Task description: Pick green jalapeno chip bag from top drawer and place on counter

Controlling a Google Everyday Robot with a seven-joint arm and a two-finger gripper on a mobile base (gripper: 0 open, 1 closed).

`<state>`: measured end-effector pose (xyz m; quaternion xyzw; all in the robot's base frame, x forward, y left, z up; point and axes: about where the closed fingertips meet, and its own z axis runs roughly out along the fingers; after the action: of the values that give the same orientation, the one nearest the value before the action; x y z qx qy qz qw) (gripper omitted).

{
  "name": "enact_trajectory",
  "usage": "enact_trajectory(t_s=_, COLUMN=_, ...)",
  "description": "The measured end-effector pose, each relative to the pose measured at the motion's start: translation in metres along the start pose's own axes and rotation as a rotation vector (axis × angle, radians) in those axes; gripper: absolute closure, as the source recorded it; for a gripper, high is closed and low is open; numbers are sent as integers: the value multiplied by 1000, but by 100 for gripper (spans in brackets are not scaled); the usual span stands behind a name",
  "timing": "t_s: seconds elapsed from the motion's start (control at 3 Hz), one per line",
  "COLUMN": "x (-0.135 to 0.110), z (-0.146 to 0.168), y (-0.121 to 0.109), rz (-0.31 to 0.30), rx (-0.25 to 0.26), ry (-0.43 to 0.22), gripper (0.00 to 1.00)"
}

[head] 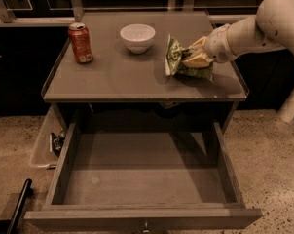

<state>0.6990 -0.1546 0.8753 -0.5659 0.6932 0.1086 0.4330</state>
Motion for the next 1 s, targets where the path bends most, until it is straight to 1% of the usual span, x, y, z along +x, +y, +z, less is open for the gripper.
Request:
enact_trajectory(t_s=0.33, x=0, z=0, y=0, rz=0, rx=0, ry=0, gripper=82)
enact_trajectory(t_s=1.0, x=0, z=0, y=0, rz=0, rx=0, ry=0, gripper=35)
